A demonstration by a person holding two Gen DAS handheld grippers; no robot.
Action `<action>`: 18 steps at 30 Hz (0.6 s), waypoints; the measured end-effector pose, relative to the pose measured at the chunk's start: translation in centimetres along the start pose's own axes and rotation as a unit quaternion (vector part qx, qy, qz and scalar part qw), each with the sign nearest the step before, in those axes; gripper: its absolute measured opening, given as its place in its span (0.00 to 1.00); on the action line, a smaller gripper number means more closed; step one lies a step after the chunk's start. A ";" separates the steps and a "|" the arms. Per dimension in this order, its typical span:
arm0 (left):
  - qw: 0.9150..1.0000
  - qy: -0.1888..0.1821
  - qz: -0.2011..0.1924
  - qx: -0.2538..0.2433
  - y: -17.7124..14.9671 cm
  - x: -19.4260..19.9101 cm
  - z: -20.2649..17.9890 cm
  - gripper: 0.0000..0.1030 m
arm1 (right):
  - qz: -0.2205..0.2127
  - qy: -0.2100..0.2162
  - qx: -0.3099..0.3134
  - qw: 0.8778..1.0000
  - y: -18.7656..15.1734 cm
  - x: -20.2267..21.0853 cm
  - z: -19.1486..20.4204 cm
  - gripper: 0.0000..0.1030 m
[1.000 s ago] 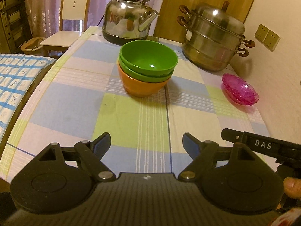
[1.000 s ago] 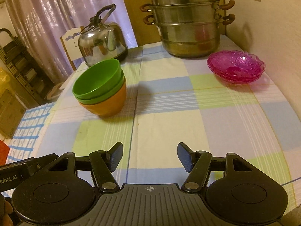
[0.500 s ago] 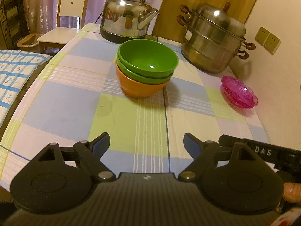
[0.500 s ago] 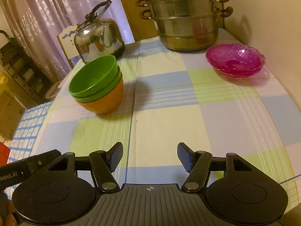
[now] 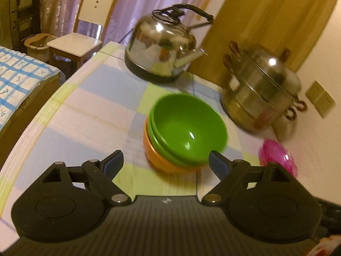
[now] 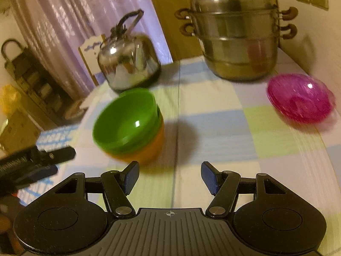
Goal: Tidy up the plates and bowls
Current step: 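Move both grippers forward to the rim of the green-orange bowl stack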
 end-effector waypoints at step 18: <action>0.995 -0.031 0.041 0.080 4.5 -10.3 3.1 0.77 | 0.049 0.025 -0.026 0.998 8.4 -9.5 -0.9 0.70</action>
Point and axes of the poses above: each gripper's, at about its wrist camera, not at the fingertips, and x roughly against the way its jaws point, z to its left, y to its top, the point moved 7 cm from there along -x, roughly the way its jaws point, and after that the axes turned 10 degrees about z, right-handed, at the moved point
